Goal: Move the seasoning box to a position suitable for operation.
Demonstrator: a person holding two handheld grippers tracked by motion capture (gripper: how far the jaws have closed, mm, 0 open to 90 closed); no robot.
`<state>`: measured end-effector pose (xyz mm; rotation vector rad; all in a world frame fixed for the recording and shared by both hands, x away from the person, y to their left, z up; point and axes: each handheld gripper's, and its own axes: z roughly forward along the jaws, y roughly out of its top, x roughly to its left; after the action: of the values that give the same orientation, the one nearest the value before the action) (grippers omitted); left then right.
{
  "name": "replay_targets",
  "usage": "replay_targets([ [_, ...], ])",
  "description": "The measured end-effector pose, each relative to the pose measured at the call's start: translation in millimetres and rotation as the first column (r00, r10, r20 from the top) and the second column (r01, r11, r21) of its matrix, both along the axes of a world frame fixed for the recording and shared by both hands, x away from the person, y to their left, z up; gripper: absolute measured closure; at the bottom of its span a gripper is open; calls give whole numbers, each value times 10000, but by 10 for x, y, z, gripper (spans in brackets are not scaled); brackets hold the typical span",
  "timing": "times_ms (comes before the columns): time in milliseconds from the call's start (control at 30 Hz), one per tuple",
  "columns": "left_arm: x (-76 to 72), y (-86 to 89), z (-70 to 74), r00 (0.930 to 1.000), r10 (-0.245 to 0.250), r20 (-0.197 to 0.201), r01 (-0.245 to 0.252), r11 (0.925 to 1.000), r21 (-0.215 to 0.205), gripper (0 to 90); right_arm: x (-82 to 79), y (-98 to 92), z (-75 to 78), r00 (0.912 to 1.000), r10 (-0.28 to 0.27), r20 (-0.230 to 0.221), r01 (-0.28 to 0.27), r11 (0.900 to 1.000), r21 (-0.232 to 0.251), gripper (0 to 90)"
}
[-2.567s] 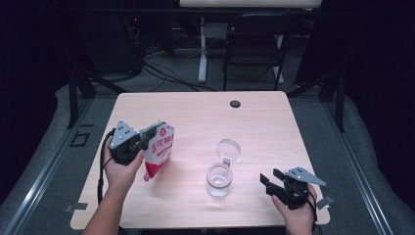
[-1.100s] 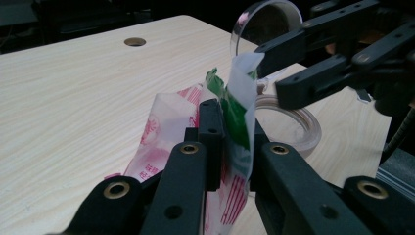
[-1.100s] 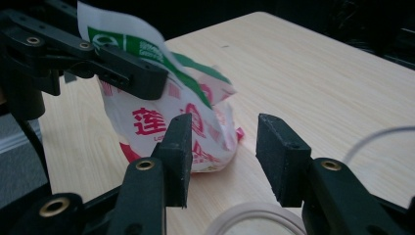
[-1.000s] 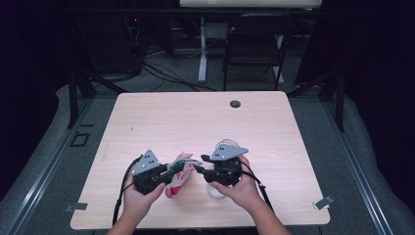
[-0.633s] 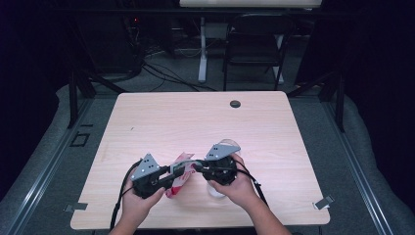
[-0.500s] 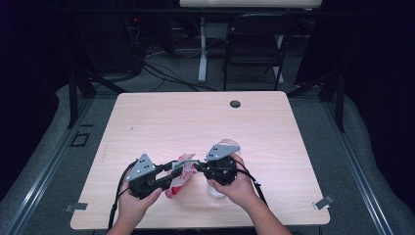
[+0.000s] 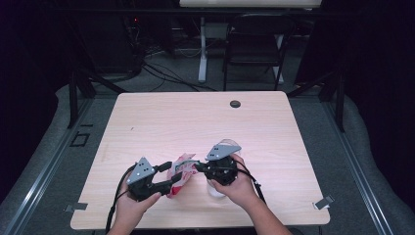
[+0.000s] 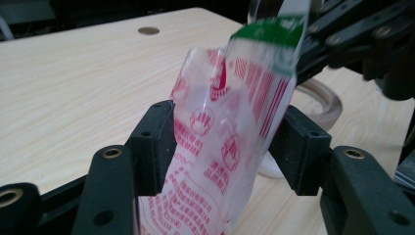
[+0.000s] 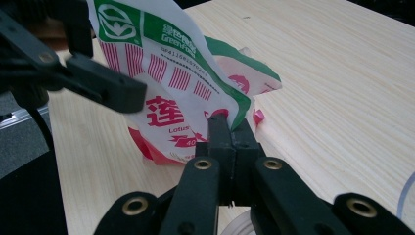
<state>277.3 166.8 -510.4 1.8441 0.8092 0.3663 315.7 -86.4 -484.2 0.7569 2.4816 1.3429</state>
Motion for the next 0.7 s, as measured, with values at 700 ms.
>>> replay_targets([
  [700, 70, -124, -478, 9961, 840, 282, -873, 9846, 1512, 335, -3, 14, 5, 10000, 28, 69, -29, 9999, 126, 900],
])
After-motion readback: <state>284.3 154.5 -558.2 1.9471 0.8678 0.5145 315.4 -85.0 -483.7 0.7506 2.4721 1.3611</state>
